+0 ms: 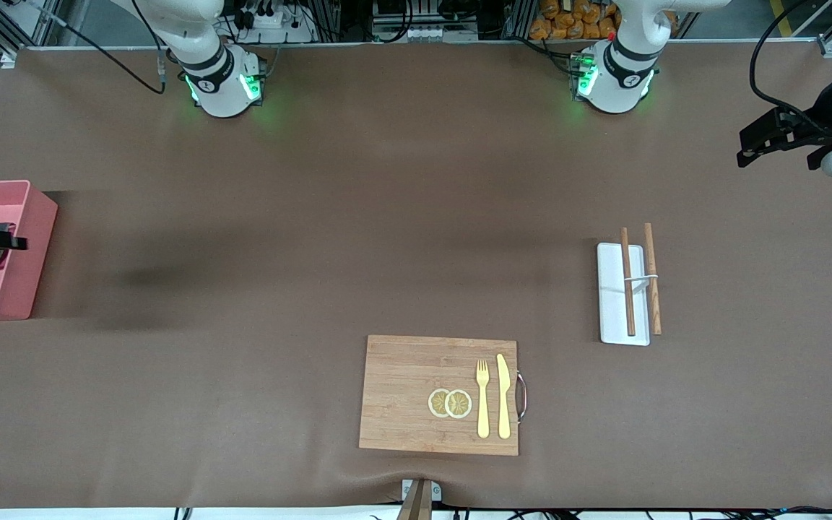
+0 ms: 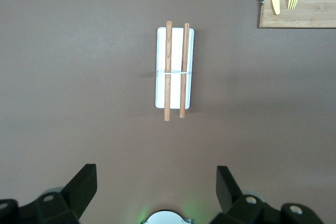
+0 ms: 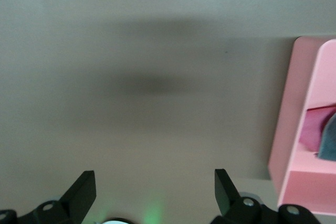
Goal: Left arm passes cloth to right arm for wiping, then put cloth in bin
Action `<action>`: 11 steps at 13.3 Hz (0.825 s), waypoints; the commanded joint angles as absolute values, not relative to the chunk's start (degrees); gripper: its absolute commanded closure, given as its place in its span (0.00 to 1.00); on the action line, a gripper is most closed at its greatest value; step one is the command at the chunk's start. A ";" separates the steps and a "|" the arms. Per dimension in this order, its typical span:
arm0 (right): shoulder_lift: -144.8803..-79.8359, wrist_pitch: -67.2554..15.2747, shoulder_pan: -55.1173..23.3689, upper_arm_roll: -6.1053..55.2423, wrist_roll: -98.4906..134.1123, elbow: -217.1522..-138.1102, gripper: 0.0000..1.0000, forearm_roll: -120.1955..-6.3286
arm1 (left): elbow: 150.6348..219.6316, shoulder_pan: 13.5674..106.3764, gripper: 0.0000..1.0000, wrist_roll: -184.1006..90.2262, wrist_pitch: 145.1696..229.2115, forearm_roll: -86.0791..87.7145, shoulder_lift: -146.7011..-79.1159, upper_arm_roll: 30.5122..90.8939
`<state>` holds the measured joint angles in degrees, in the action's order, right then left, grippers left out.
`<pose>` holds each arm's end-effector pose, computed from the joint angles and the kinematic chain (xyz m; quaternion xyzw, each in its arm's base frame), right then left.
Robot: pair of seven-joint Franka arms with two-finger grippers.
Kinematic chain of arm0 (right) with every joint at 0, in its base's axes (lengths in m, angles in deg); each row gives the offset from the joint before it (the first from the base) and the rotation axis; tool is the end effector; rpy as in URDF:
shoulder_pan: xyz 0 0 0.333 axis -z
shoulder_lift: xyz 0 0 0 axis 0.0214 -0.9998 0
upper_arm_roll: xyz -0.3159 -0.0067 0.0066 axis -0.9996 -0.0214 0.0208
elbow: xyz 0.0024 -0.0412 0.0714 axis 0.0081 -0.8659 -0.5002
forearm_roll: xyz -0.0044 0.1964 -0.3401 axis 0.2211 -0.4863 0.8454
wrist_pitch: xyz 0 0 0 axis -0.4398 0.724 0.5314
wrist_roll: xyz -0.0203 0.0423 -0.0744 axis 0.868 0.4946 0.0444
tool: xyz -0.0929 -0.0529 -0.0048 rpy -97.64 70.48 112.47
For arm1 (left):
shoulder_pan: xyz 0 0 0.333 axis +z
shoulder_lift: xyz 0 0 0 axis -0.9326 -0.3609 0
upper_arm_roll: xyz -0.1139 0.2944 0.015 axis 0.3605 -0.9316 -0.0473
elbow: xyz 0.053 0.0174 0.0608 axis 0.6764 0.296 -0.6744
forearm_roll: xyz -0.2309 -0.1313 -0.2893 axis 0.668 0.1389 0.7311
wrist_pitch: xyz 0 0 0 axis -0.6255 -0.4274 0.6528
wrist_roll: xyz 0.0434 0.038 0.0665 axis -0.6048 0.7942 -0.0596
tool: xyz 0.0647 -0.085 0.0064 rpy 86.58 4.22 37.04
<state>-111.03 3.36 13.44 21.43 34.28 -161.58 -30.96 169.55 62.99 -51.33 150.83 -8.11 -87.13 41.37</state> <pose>0.6027 -0.2047 0.4476 -0.9867 -0.0031 0.1471 0.0692 0.5344 -0.0446 0.6609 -0.9993 0.0236 0.0284 0.0011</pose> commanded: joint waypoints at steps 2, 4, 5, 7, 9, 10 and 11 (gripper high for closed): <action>-96.23 -4.21 10.29 21.14 27.30 -177.54 0.00 -34.06 | 169.62 63.22 0.00 -51.37 149.92 -7.82 -86.94 41.32; -88.66 -10.54 5.56 21.14 20.37 -184.58 0.00 -33.98 | 169.53 63.40 0.00 -51.37 149.57 -7.82 -86.85 41.32; -86.28 -11.87 3.70 21.14 16.42 -185.82 0.00 -33.54 | 169.53 63.66 0.00 -51.54 149.48 -7.82 -86.76 41.32; -84.94 -11.97 1.15 21.58 10.69 -184.00 0.00 -31.44 | 169.53 63.66 0.00 -52.07 149.48 -7.82 -86.76 41.32; -85.37 -11.45 0.96 21.84 10.49 -179.62 0.00 -29.93 | 169.53 63.66 0.00 -52.07 149.48 -7.82 -86.76 41.32; -85.73 -11.44 1.05 21.84 10.67 -178.20 0.00 -29.84 | 169.62 63.66 0.00 -52.07 149.57 -7.82 -86.85 41.32; -86.43 -11.44 1.22 21.76 11.10 -177.32 0.00 -29.67 | 169.53 63.66 0.00 -52.07 149.66 -7.56 -87.11 41.32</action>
<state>-85.18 -11.38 1.03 22.13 11.53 -179.67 -30.79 169.72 63.34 -51.32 150.30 -8.11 -87.21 41.30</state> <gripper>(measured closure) 0.000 0.000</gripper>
